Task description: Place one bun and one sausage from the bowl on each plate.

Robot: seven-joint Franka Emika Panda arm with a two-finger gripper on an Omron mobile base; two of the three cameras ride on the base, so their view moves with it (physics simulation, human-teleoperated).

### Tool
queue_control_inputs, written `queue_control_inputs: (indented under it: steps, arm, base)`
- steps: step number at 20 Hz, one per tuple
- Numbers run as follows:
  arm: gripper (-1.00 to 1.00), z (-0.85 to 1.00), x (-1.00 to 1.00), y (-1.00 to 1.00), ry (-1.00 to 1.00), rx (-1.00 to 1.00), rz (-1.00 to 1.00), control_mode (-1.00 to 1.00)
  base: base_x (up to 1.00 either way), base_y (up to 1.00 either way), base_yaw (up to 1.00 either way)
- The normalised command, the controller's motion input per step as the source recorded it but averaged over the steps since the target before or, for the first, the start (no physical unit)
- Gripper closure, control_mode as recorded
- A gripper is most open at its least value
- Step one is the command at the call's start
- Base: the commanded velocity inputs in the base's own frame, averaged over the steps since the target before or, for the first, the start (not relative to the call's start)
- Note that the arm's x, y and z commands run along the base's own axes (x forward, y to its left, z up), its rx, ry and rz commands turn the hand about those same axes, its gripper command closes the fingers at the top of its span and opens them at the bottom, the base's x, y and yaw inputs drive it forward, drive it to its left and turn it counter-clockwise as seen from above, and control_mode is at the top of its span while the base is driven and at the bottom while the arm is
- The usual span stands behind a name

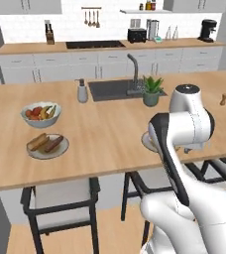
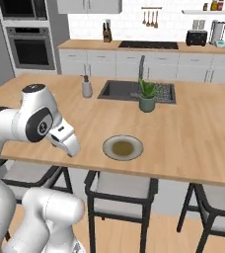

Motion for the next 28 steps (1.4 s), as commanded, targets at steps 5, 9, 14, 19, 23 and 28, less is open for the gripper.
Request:
queue_control_inputs:
  steps: [5,9,14,19,23,28]
  arm:
    - [-1.00,0.00,0.00,0.00,0.00,0.00,0.00,1.00]
    - [-1.00,0.00,0.00,0.00,0.00,0.00,0.00,1.00]
    - [-1.00,0.00,0.00,0.00,0.00,0.00,0.00,1.00]
    - [-1.00,0.00,0.00,0.00,0.00,0.00,0.00,1.00]
    - [-1.00,0.00,0.00,0.00,0.00,0.00,0.00,1.00]
    - [-1.00,0.00,0.00,0.00,0.00,0.00,0.00,1.00]
  base:
    - [0.00,-1.00,0.00]
    - [0.04,-1.00,0.00]
    - [0.17,-1.00,0.00]
    - [0.40,-1.00,0.00]
    - [0.44,-1.00,0.00]
    - [0.17,-1.00,0.00]
